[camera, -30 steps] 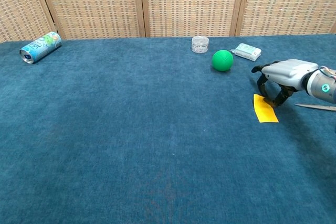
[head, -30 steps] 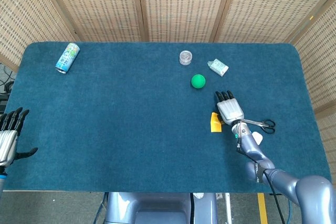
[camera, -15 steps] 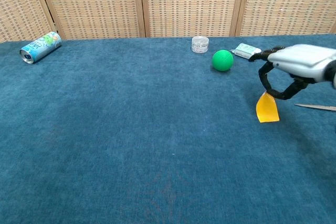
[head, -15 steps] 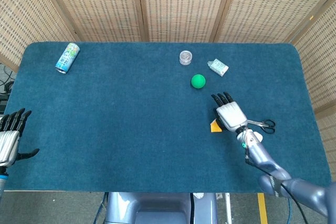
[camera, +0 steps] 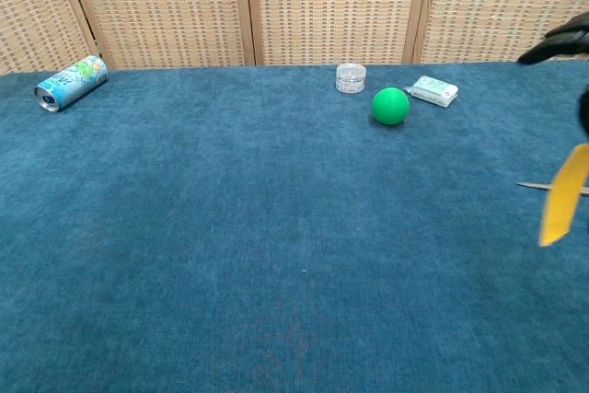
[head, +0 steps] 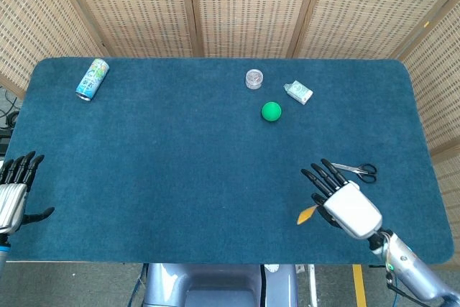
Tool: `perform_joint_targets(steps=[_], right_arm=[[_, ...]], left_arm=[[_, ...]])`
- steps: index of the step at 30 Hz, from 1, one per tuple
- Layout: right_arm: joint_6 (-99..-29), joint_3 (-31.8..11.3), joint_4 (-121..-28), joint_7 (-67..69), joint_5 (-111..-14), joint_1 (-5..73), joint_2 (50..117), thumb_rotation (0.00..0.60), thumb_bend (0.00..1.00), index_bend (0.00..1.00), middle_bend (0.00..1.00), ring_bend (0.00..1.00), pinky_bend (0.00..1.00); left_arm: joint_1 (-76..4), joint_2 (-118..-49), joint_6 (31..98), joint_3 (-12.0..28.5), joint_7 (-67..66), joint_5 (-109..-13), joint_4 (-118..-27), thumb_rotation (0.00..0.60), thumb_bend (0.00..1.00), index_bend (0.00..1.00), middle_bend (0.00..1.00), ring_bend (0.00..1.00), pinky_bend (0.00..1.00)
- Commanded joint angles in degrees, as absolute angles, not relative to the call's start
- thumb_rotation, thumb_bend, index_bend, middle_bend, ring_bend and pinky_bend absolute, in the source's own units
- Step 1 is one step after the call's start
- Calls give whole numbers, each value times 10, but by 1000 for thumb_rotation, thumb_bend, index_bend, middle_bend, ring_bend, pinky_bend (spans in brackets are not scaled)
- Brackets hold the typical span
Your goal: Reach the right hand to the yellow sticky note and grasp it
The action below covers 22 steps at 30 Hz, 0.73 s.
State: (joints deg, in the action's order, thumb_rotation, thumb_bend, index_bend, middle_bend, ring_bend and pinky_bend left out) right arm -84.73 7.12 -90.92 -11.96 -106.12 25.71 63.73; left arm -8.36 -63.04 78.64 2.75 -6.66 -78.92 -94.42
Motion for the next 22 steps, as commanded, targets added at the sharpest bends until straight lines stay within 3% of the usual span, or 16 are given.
perform_joint_targets(steps=[1,4,9,22], right_arm=[[-896,64,-913,-118,-1066,226,622,600,414,330,55,0,0],[-920,47,-914,-103,-1029,204,618,600,223,104,2,0,0],[-942,24,-911,-69,-961,172,632,600,21,18,0,0,0],[-945,12,-919,-22,-908,118,664,600,0,1,0,0,0]], left_arm=[[-83,-629,787,27,-65,-790,-944,600,13,0,0,0,0],[-83,-629,787,27,-64,-791,-944,600,13,0,0,0,0],[-83,-629,787,27,-64,-791,-944,600,13,0,0,0,0],[-83,-629,786,27,-64,-791,-944,600,11,0,0,0,0]])
